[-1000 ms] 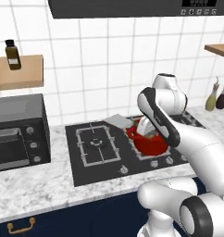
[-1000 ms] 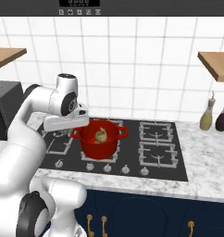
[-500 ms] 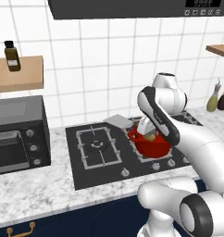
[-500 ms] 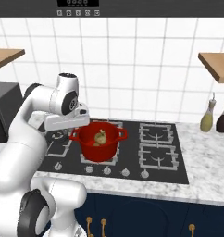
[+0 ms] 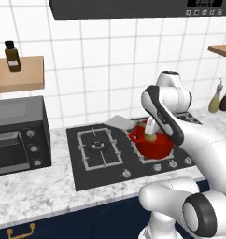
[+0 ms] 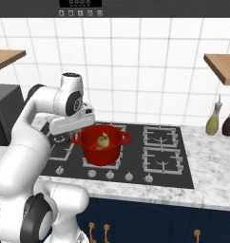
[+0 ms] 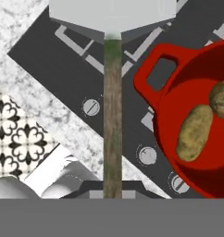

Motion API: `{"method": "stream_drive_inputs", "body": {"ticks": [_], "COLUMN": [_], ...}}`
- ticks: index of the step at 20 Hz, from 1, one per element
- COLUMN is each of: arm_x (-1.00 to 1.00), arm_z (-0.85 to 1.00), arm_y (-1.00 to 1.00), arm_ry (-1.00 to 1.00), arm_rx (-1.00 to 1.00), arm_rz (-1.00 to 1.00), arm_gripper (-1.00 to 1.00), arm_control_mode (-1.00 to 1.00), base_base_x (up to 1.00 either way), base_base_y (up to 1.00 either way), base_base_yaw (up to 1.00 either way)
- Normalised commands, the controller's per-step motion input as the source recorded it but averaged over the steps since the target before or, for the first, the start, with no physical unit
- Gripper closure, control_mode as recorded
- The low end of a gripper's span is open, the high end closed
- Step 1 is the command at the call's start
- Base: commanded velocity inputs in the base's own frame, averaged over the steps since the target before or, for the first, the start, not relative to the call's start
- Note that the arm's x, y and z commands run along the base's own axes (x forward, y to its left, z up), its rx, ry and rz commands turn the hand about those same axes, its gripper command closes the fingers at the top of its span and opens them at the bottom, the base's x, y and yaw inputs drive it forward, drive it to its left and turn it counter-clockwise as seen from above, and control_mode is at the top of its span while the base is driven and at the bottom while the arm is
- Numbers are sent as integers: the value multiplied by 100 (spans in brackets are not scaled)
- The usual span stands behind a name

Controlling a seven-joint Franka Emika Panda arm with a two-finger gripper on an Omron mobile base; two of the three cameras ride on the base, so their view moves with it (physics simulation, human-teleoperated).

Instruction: Put the potato and onion in the pot. Retrieve the spatula and lightly stir the vegetables in the pot.

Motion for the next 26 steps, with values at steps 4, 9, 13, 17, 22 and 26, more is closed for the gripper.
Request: {"method": "stream_drive_inputs", "body": {"ticks": [4,9,13,17,22,26], "arm_x": [49,46,33,33,34,36], "arm_z": [2,-2,0,6,24,7], "arm_y": [-82,-50,-59,-27,-11,-54], "arm_ry": [1,0,0,3,1,0], "arm_rx": [-10,-16,-4,0,-1,-14], "arm_rz": [6,0,-1,11,29,16], "arm_gripper": [100,100,100,100,100,100], "arm_control_mode": [-100,-100,-100,-100,-100,-100], "base_base_x": [0,0,0,0,0,0], "base_base_y": [0,0,0,0,0,0], "base_base_yaw": [0,0,0,0,0,0]}}
